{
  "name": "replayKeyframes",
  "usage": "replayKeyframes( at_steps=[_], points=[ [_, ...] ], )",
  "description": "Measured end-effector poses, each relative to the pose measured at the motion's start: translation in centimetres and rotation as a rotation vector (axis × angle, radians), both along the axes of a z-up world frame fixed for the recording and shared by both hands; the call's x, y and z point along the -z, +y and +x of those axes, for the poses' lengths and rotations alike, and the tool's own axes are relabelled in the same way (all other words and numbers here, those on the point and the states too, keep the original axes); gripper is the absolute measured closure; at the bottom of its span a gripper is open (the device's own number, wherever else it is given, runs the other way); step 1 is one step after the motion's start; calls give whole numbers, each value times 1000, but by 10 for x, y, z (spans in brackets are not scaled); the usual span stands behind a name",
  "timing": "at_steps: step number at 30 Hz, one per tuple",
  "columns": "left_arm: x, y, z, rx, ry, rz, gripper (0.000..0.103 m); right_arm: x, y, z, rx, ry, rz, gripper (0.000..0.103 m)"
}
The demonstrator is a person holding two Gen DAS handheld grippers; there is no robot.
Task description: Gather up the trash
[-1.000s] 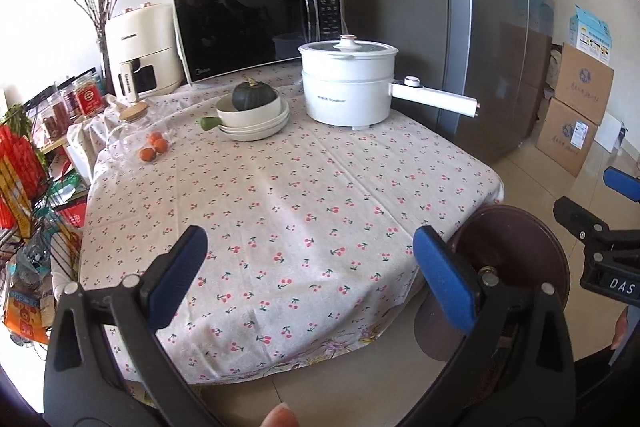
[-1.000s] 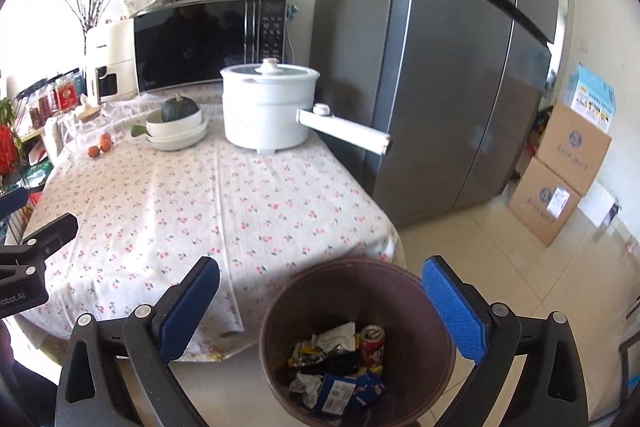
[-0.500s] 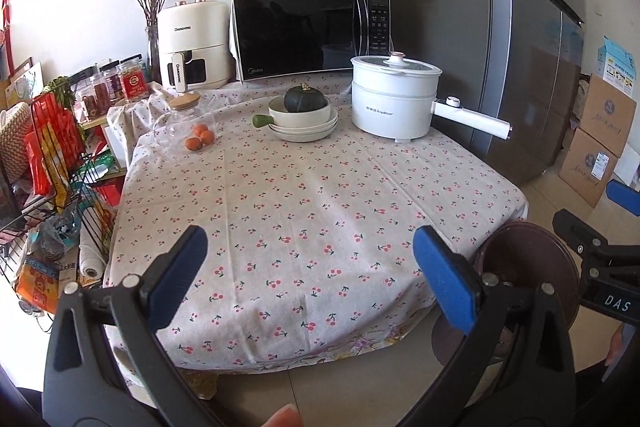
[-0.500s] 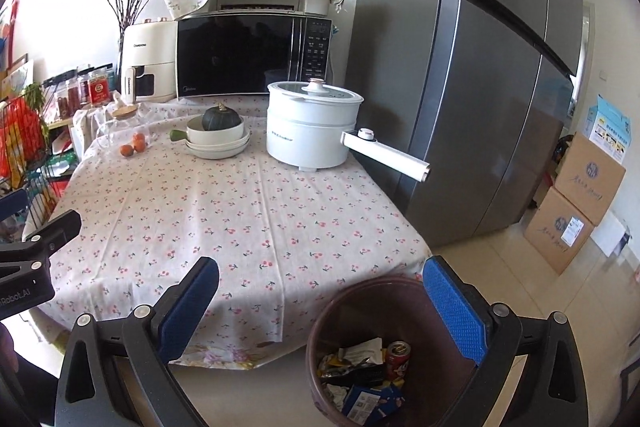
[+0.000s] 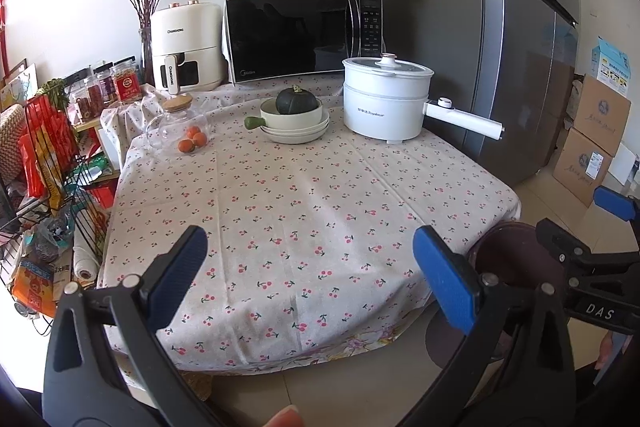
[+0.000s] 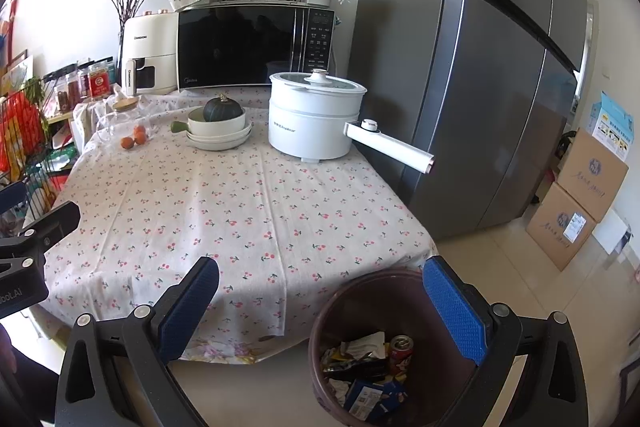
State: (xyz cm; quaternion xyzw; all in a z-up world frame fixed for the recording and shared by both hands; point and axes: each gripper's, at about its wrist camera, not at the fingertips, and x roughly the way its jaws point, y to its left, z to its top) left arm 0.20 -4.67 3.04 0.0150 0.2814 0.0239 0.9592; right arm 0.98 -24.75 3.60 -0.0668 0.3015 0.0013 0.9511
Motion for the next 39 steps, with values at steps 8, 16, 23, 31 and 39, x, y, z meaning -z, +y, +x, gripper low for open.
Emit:
replayKeyframes(
  at_steps=[8,16,23,31,39],
  points=[
    [0,-2,-1,5,1,2,1,1,0,-1,8,3,6,0],
    [-1,-2,-1,4,1,1,1,0,-1,-1,9,3,5,0],
    [-1,-2,-1,5,0,3,1,0,-1,-2,19,0,8,0],
    [-1,-1,-1,2,2,5,1,0,-1,-2,20,0,8,0],
    [0,1,-1,10,6,9,1,0,-2,-2,20,-1,10,0]
  ],
)
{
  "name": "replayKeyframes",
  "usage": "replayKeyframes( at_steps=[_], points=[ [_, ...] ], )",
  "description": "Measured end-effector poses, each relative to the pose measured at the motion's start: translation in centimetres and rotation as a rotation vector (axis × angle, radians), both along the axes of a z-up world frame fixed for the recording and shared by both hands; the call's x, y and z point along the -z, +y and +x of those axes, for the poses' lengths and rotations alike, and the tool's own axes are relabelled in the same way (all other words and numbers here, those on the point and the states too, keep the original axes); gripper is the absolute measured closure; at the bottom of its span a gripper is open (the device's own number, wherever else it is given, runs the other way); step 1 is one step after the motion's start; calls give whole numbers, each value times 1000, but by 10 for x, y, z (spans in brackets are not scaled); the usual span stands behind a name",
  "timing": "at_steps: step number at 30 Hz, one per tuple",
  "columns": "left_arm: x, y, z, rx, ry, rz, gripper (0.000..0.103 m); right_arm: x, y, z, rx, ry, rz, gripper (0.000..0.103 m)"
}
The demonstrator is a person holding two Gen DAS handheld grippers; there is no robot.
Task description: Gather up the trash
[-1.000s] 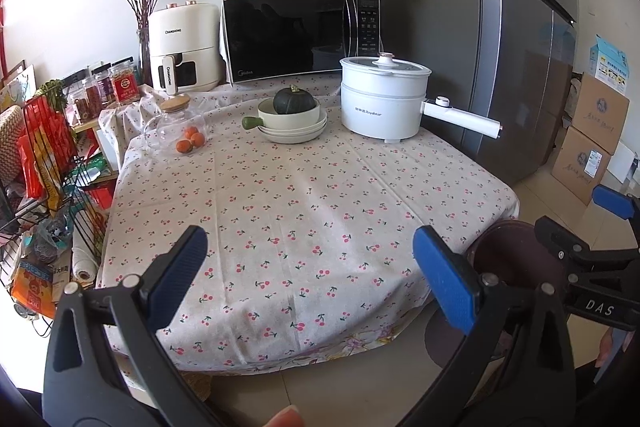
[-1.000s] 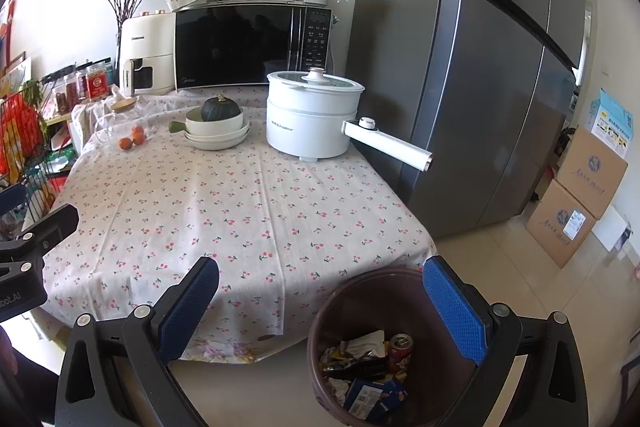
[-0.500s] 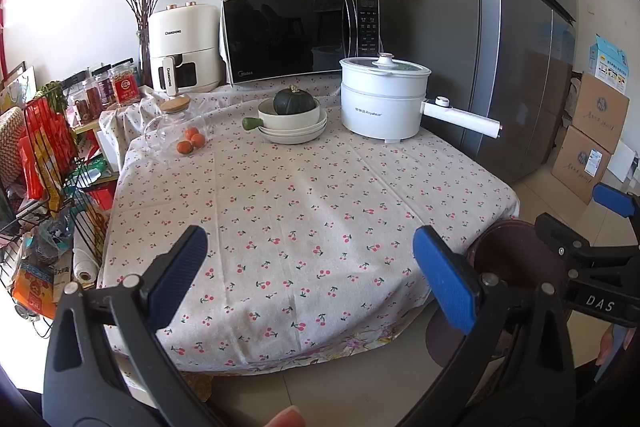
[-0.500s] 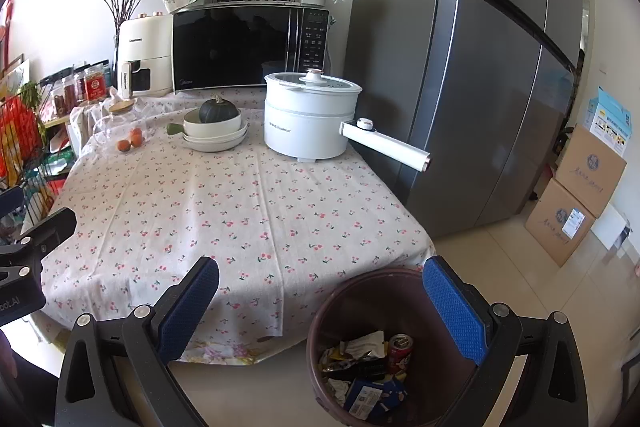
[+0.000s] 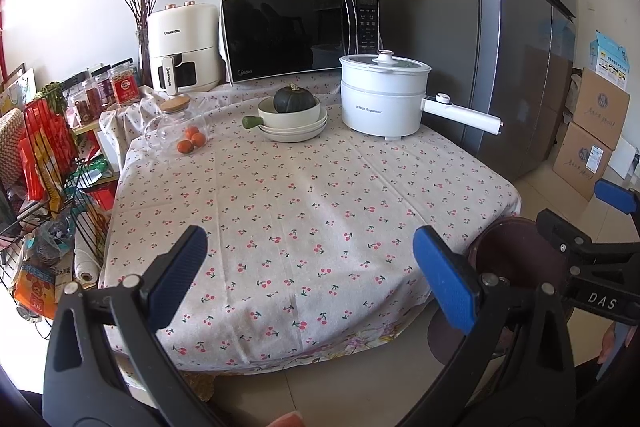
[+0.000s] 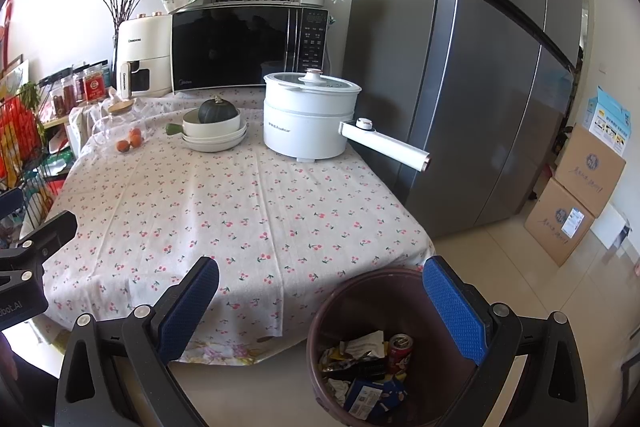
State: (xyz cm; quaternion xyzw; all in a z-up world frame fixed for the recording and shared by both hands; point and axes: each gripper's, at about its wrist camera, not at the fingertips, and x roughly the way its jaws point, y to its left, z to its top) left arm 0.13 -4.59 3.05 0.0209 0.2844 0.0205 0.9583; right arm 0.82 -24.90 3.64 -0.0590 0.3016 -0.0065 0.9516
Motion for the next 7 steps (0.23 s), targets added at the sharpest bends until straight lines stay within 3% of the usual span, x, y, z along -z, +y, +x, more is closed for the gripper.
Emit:
replayKeyframes(
  at_steps=[7],
  points=[
    [7,5,8,25,53,-33,1,1,1,1,2,5,3,0]
  ],
)
